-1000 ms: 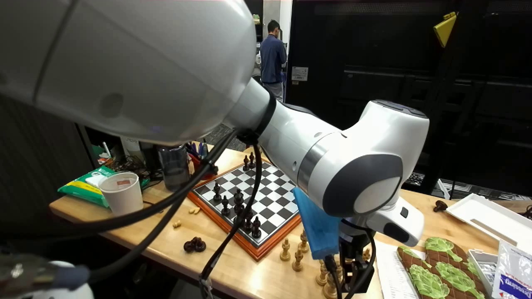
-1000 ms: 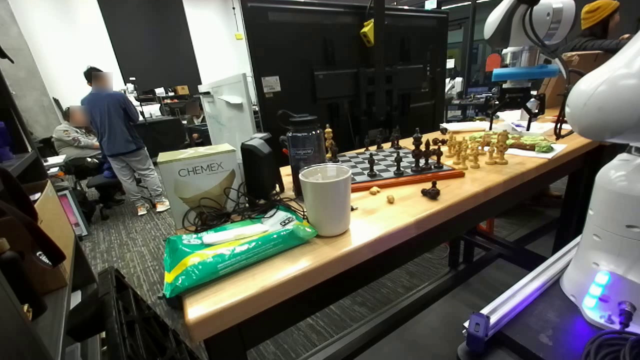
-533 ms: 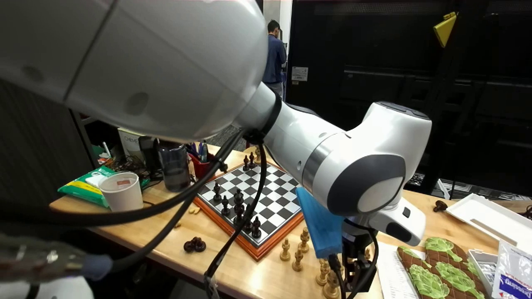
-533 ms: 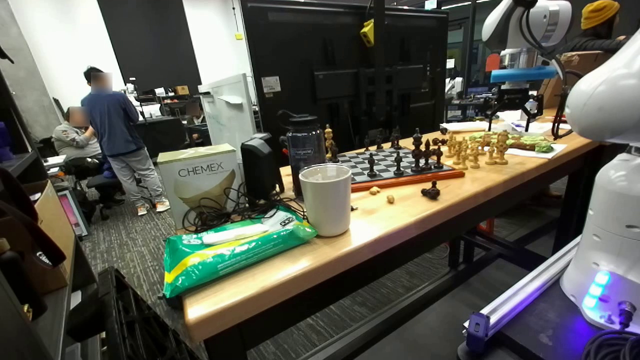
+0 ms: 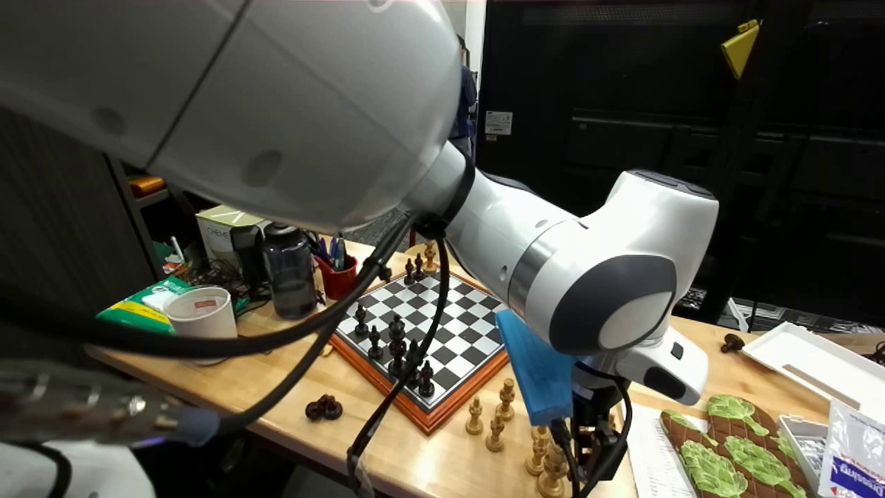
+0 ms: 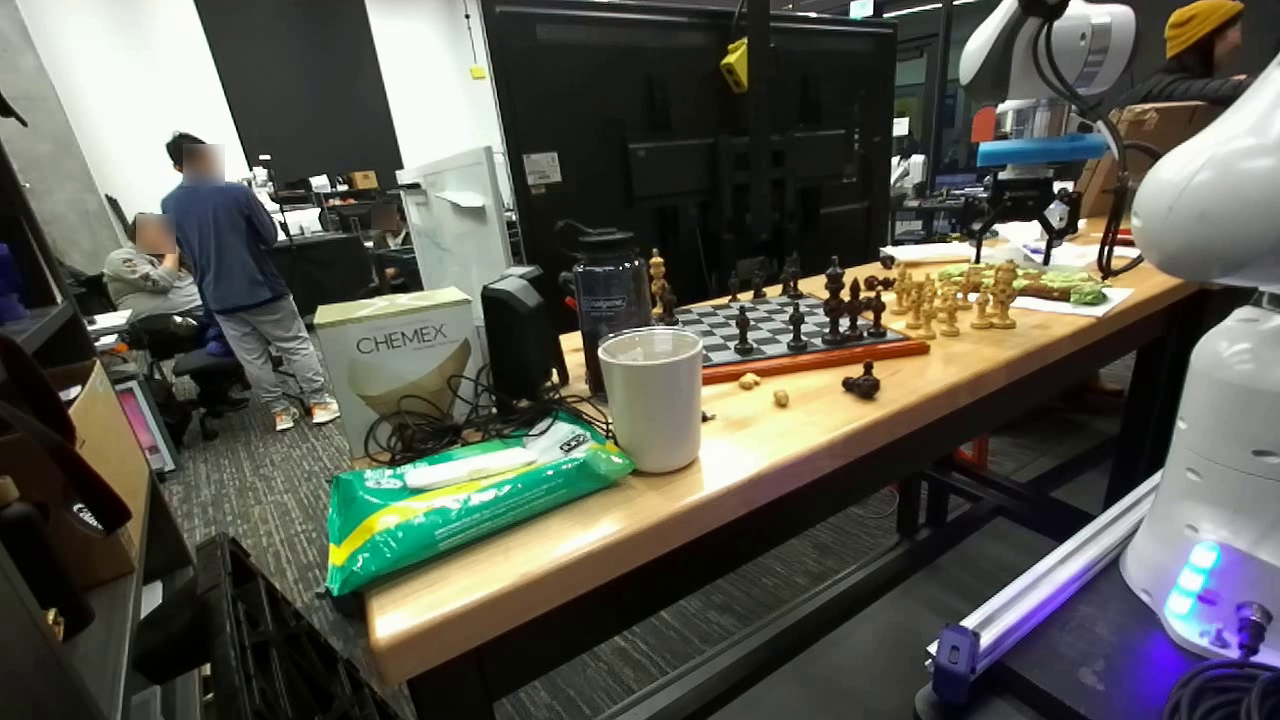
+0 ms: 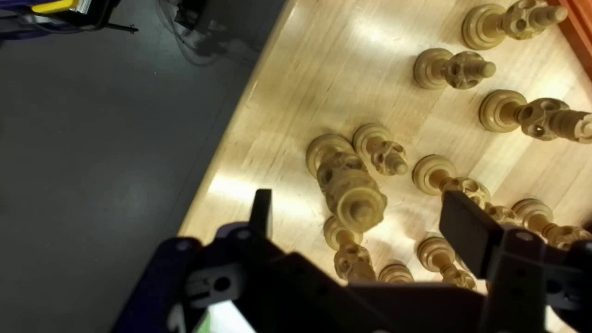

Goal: Pick up a brown chess piece and put it on the chess board

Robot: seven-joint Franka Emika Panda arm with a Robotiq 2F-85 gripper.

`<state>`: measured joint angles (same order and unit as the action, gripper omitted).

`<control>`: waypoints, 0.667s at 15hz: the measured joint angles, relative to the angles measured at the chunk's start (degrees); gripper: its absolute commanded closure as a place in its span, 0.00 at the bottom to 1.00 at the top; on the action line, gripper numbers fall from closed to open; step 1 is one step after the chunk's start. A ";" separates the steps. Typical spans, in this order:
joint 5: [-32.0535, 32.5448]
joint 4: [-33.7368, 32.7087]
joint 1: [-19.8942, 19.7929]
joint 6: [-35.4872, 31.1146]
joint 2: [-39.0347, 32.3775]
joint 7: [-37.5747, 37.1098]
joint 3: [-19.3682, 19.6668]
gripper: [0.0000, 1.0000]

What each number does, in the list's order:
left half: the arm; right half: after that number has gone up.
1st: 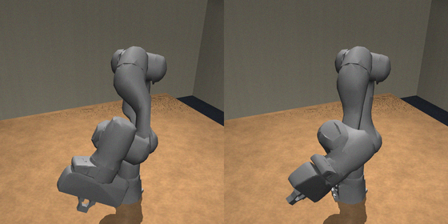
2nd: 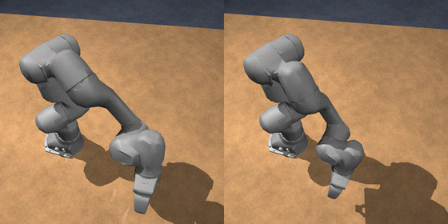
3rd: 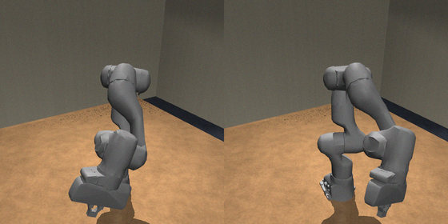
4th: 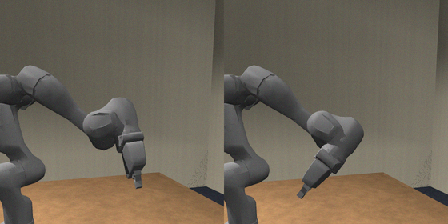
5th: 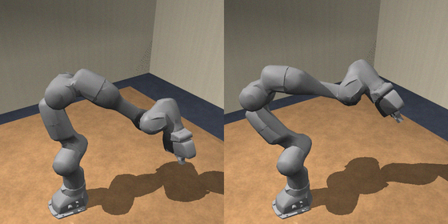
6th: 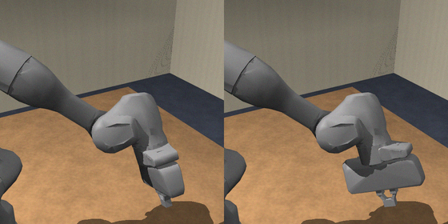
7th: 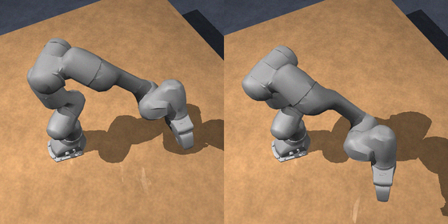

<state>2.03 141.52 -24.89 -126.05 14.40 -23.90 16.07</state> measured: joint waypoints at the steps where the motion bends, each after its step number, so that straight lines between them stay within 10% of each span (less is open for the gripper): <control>1: 0.00 0.00 0.05 0.00 -0.08 0.05 0.00 0.46; 7: 0.00 -0.01 0.07 0.00 -0.15 0.77 0.00 0.93; 10: 0.00 -0.02 0.07 0.00 -0.15 0.91 0.01 0.92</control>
<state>2.02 141.51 -24.82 -126.04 14.26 -22.99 16.08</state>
